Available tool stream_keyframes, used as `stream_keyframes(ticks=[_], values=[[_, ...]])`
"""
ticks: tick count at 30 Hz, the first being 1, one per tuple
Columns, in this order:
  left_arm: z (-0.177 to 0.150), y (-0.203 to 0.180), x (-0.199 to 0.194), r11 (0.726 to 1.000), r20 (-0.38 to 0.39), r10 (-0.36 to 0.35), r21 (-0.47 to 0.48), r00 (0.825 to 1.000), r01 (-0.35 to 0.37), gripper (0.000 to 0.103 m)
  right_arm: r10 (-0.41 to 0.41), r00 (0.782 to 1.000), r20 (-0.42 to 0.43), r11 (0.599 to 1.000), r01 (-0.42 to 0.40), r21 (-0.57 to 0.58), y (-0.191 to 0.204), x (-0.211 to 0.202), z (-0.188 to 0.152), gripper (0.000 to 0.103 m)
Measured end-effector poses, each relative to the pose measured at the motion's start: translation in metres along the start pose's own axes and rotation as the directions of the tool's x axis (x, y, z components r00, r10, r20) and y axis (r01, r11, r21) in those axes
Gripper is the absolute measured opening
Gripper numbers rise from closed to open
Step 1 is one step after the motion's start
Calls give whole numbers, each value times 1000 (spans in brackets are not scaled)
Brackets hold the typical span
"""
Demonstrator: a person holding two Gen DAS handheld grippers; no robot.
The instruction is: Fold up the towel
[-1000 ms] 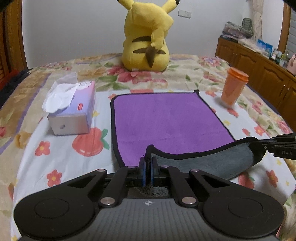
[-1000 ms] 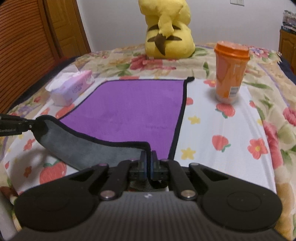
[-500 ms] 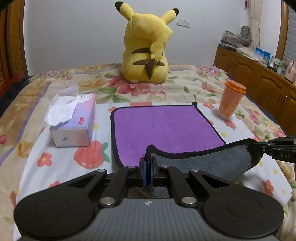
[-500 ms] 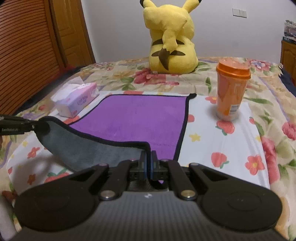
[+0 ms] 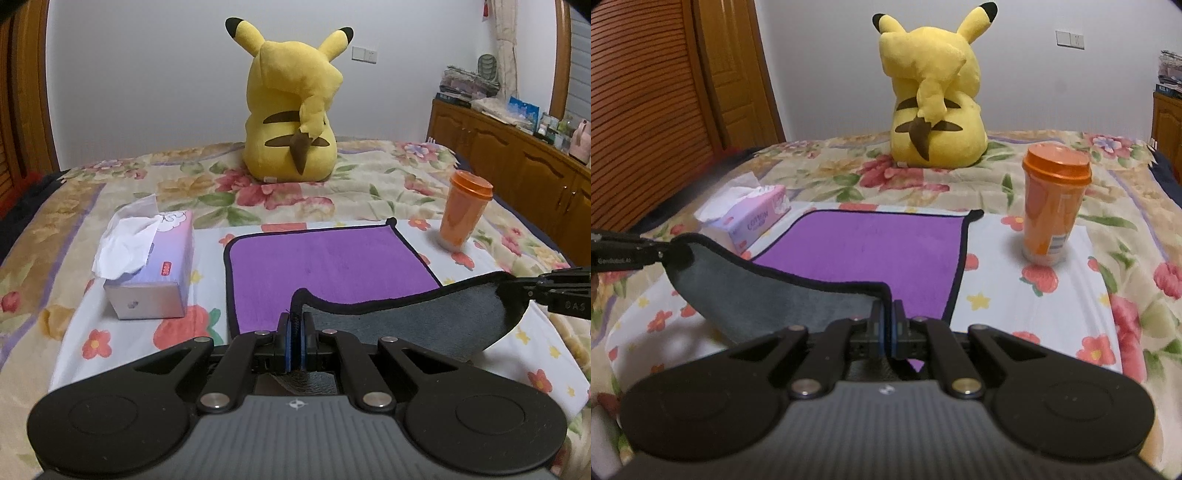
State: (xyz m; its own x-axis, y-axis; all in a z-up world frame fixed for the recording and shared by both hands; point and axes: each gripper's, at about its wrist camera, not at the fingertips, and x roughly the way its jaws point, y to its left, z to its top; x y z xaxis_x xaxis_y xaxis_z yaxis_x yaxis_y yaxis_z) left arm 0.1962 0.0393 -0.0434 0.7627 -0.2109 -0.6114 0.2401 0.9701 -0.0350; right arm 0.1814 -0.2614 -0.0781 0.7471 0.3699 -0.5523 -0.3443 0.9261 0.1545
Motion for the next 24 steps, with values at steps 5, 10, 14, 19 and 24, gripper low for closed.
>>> stream_keyframes(ticks=[5, 10, 14, 19, 24], values=[[4, 0, 6, 1000, 1, 9, 17, 1000, -9, 8, -4, 1000, 8, 1000, 4, -9, -1, 3, 4, 4], [7, 0, 15, 999, -6, 21, 37, 1000, -21, 8, -6, 1000, 2, 1000, 6, -25, -4, 10, 5, 4], [9, 1, 21, 999, -12, 23, 49, 1000, -22, 8, -4, 1000, -9, 1000, 4, -31, -6, 15, 4, 4], [11, 2, 25, 998, -9, 24, 58, 1000, -23, 8, -6, 1000, -17, 999, 5, -38, -7, 21, 4, 4], [14, 2, 31, 997, -7, 24, 67, 1000, -24, 8, -7, 1000, -15, 999, 6, -45, -8, 24, 6, 4]])
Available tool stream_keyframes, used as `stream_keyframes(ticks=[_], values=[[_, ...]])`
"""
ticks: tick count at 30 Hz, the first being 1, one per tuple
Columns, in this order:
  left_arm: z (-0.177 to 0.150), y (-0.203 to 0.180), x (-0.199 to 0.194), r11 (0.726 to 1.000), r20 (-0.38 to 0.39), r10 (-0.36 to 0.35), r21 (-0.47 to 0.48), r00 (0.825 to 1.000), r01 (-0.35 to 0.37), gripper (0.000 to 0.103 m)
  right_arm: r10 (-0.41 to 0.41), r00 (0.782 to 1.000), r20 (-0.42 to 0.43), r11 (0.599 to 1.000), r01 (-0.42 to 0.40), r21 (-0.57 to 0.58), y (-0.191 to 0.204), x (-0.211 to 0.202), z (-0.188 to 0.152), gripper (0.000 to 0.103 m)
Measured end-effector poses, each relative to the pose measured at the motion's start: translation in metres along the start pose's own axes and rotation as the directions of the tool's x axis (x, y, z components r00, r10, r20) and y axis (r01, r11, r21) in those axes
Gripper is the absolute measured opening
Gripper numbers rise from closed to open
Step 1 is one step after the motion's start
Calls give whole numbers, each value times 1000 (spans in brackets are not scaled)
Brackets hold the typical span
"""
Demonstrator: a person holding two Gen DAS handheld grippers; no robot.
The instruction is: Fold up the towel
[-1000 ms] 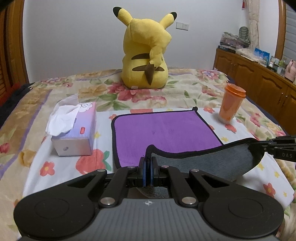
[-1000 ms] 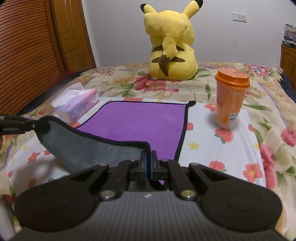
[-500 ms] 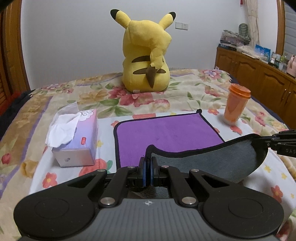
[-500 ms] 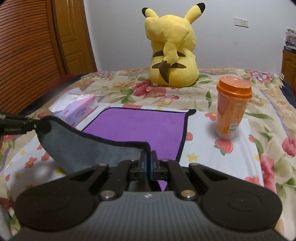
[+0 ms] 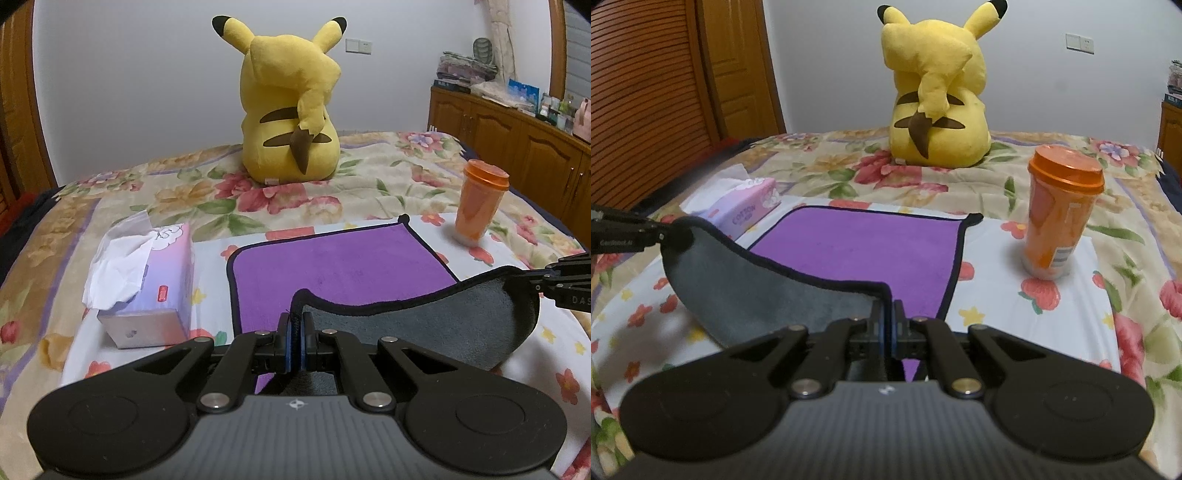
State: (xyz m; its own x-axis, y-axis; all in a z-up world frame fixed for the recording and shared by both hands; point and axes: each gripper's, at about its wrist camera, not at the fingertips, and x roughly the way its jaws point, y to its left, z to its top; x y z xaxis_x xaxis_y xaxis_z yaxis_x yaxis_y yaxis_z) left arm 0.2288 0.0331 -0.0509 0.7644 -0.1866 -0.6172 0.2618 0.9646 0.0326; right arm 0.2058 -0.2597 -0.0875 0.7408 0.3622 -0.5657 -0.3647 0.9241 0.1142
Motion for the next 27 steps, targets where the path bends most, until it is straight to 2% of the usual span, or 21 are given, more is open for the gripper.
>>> stream_keyframes(ticks=[12, 27], values=[[9, 2, 12, 1000, 17, 4, 10, 1000, -5, 8, 3, 1000, 10, 1000, -3, 6, -7, 9, 10, 4], [29, 8, 9, 1000, 84, 9, -13, 996, -8, 8, -9, 999, 53, 1000, 10, -16, -13, 11, 30, 4]])
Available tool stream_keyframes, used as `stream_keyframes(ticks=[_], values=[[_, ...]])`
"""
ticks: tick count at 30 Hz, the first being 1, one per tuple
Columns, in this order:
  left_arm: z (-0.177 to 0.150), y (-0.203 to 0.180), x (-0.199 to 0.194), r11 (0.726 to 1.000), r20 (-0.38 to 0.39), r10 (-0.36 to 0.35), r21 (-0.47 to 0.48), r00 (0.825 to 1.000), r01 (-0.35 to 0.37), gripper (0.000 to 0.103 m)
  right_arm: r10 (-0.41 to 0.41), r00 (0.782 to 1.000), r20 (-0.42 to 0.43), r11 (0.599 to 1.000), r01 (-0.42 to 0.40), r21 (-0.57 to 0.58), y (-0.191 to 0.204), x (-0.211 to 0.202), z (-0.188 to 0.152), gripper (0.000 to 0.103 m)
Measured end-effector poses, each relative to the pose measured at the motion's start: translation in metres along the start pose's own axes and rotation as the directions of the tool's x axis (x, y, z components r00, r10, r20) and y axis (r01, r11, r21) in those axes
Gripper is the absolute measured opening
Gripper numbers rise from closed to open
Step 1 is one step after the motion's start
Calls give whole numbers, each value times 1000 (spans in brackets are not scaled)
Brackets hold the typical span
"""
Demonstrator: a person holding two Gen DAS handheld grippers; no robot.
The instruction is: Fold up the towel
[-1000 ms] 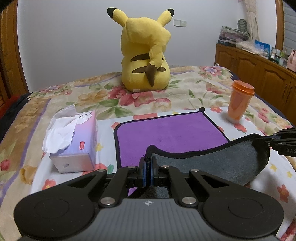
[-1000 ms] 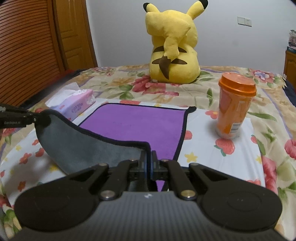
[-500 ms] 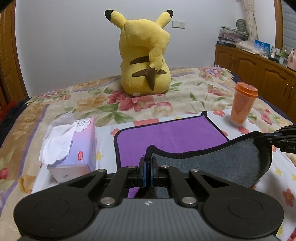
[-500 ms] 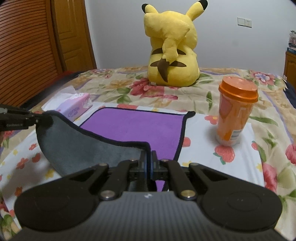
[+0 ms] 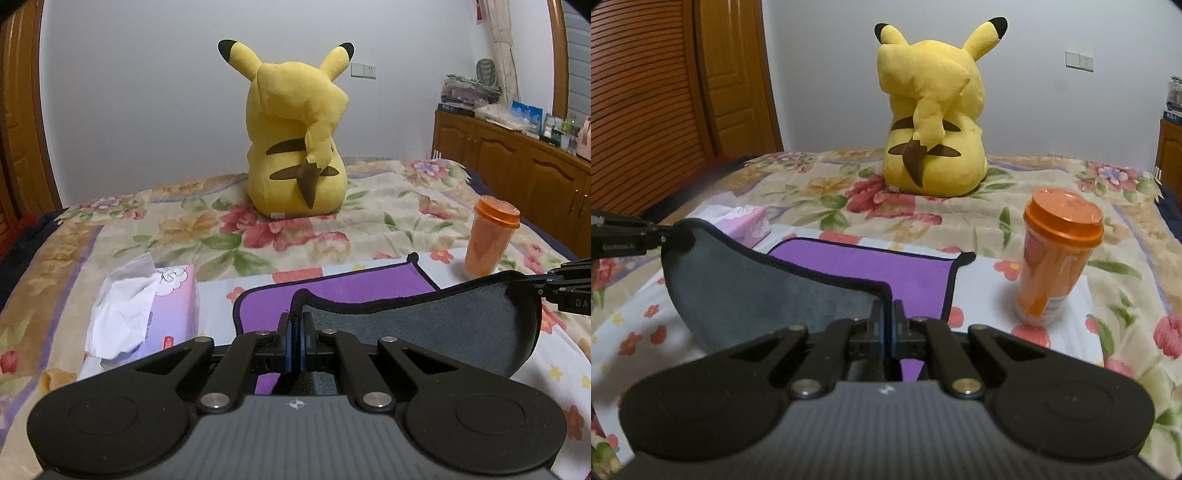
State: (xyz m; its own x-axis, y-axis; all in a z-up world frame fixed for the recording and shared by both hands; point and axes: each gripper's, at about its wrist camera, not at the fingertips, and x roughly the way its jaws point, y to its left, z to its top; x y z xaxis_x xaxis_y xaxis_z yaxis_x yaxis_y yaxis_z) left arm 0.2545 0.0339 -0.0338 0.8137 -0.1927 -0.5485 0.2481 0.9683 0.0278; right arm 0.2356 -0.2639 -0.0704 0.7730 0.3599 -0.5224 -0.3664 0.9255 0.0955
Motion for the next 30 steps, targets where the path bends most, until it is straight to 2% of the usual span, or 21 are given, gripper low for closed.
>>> stream_keyframes(ticks=[12, 30], values=[[13, -1, 6, 1000, 34, 12, 1, 999, -12, 8, -10, 1000, 28, 1000, 10, -10, -4, 7, 15, 4], [34, 14, 37, 999, 66, 52, -16, 997, -51, 8, -37, 997, 74, 999, 39, -21, -10, 34, 40, 4]])
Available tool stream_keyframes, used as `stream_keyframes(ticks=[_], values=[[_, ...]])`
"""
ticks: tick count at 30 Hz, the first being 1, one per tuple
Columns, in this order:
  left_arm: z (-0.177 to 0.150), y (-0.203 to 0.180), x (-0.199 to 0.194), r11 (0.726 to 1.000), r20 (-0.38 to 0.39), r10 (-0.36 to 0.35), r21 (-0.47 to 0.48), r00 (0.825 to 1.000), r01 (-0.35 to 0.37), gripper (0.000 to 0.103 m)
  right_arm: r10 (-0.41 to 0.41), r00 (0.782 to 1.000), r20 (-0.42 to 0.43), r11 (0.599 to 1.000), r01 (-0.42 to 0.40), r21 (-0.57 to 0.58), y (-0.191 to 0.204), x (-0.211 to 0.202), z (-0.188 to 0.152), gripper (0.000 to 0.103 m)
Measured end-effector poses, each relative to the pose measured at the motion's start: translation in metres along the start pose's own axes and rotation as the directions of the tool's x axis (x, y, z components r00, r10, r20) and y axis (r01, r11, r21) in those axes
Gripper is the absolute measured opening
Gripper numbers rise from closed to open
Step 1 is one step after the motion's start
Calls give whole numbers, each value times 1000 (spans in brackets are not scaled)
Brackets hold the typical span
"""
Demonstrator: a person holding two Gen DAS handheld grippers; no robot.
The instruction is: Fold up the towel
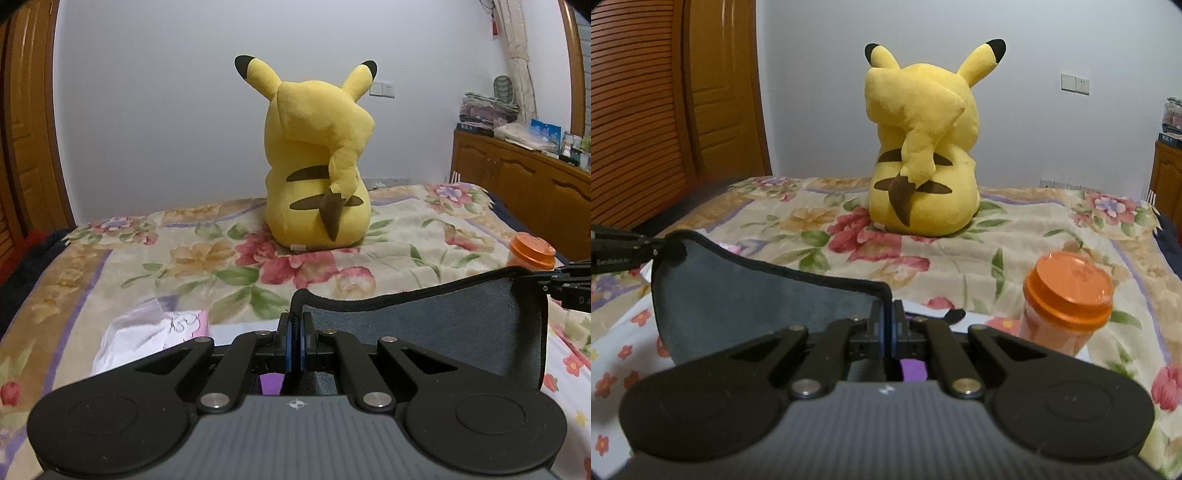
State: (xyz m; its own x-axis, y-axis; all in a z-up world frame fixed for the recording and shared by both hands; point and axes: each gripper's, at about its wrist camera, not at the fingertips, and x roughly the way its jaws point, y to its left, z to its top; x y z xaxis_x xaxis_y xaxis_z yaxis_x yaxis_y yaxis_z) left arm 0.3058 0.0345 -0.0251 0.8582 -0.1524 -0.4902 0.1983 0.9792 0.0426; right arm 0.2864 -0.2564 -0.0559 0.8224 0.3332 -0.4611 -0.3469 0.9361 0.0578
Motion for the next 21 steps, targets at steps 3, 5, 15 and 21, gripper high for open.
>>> stream_keyframes(ticks=[3, 5, 15, 21], values=[[5, -2, 7, 1000, 8, 4, 16, 1000, -4, 8, -5, 1000, 7, 1000, 5, -9, -1, 6, 5, 4], [9, -3, 12, 1000, 12, 5, 20, 1000, -5, 8, -9, 1000, 9, 1000, 9, -15, -2, 10, 7, 4], [11, -2, 40, 999, 18, 34, 14, 999, -34, 7, -41, 999, 19, 999, 41, 7, -13, 37, 7, 4], [3, 5, 63, 999, -8, 50, 1, 999, -50, 7, -55, 998, 7, 998, 55, 7, -19, 55, 1, 4]])
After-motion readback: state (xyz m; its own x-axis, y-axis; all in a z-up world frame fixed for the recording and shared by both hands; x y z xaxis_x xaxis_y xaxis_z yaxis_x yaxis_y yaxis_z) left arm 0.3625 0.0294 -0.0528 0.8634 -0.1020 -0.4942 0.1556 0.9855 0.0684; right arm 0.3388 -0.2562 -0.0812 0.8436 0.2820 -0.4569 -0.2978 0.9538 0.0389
